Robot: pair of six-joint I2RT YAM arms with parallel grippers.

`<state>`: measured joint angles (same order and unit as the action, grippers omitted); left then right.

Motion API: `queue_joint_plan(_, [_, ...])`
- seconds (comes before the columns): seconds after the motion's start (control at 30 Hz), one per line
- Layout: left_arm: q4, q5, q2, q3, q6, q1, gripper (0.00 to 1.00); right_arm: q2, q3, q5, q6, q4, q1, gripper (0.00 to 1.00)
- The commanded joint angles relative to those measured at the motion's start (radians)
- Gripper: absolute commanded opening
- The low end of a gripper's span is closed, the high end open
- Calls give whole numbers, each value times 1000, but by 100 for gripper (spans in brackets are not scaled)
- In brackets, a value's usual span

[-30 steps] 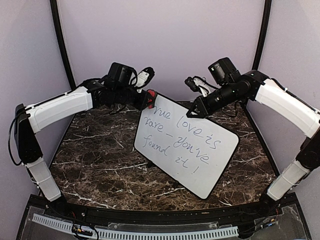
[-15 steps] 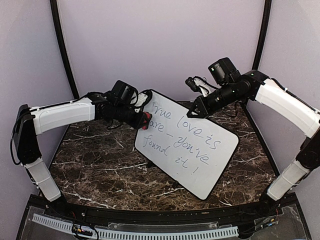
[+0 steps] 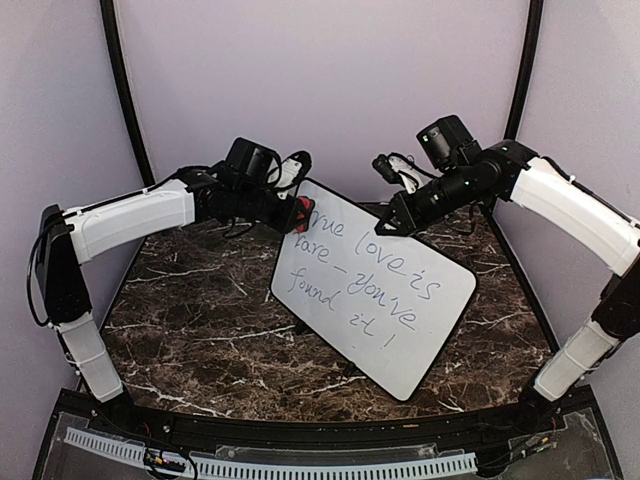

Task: Erase the whiteboard
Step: Erase the whiteboard from the whiteboard stand.

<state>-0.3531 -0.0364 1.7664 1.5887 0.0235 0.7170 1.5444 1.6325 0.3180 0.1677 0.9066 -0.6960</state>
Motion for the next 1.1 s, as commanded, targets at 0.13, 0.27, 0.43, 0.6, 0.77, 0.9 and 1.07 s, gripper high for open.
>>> queue_joint_plan(0.13, [43, -45, -2, -62, -8, 4, 12, 5, 21, 38, -65, -30, -31, 0])
queue_joint_plan(0.27, [16, -38, -8, -88, -8, 3, 12, 5, 20, 41, -66, -29, -32, 0])
queue_joint_plan(0.43, [18, -31, -24, -106, 5, 4, 12, 5, 17, 42, -68, -32, -35, 0])
queue_joint_plan(0.6, [57, 68, -15, -74, 11, 3, 12, 9, 21, 44, -68, -31, -43, 0])
queue_joint_plan(0.77, [57, 98, 17, 18, 8, 4, 12, 10, 27, 41, -68, -28, -46, 0])
queue_joint_plan(0.9, [62, 88, 26, 46, 11, 4, 12, 13, 27, 43, -68, -29, -46, 0])
queue_joint_plan(1.07, [81, 65, 13, 6, 16, 5, 11, 18, 29, 46, -68, -29, -46, 0])
